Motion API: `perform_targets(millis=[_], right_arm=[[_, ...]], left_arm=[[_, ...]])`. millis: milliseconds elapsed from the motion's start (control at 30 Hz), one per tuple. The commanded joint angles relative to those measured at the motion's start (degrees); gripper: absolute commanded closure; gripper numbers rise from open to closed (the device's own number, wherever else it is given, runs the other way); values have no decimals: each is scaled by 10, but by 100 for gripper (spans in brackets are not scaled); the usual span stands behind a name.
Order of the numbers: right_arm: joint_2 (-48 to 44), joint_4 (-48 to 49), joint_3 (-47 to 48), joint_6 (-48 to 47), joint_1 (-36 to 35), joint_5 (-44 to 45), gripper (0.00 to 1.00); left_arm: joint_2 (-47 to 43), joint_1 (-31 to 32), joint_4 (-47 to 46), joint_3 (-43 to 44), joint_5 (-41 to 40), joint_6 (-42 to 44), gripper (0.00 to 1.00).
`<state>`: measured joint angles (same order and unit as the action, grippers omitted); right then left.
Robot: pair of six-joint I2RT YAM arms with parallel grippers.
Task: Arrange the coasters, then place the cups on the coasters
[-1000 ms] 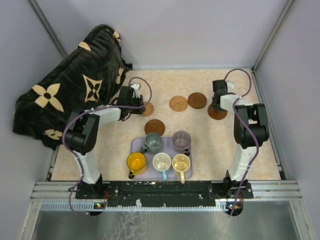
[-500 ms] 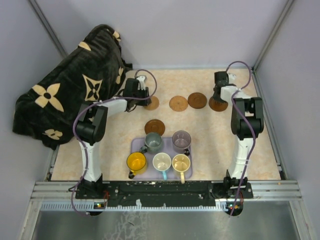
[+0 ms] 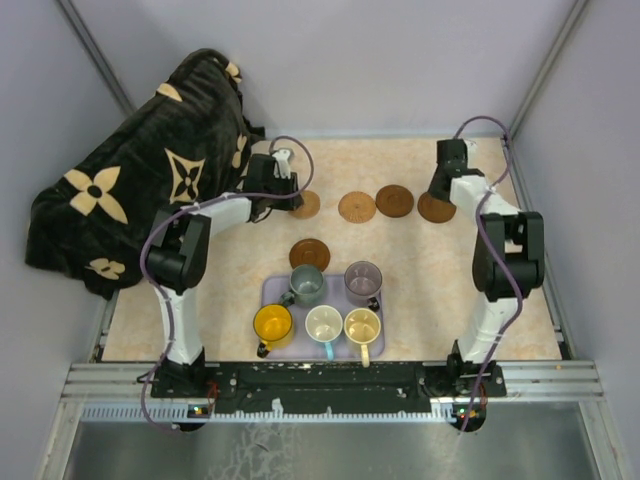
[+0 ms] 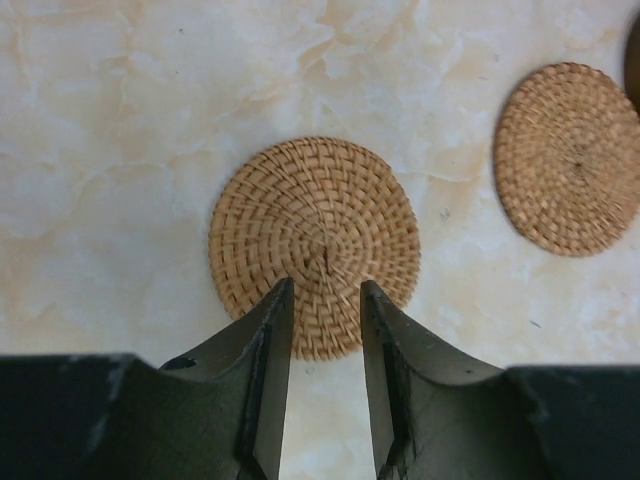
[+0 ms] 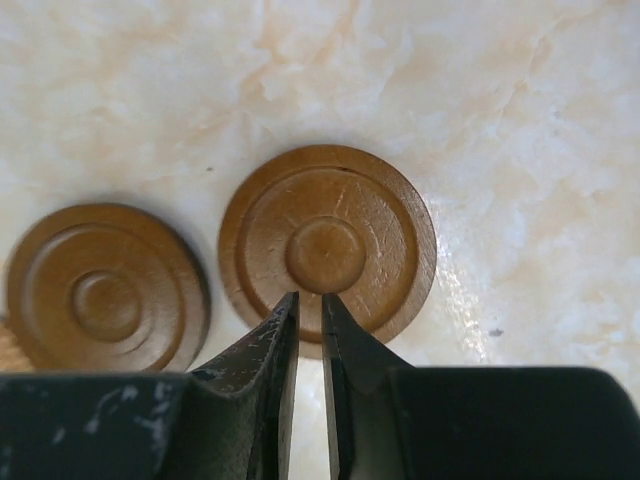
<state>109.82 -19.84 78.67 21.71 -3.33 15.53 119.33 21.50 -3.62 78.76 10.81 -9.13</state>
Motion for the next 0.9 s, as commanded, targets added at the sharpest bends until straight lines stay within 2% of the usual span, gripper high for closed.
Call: perform_targets(millis=[0,133,267,467,533,633,767,867], right_arm=[[-106,28,-2,-30,-25,-28,83],[-126,19,-2,-56,-85,-13,82],[-107,13,2,-59,-137,-14,82],[-43,6,29,-58,-192,-21,85],[4,-6,59,-58,-207,-21,86],[39,-15,87,-58,-215,-23,87],[72,-14,107,-54,-219,-37,87],[95,-13,121,-53,-226,-45,87]], left_arm=[[-88,-1,-40,-39,37,6,60],[-148,-1,-78,-86,48,1,59],[-193,-1,-74,-130,45,1,60],[-262,9,-92,-249,25,-4,91],[-294,12,-103,-295,24,-10,99],[-312,14,-93,-320,25,-10,99],[-326,21,-81,-336,25,-15,92],[-327,30,-82,-345,25,-16,91]])
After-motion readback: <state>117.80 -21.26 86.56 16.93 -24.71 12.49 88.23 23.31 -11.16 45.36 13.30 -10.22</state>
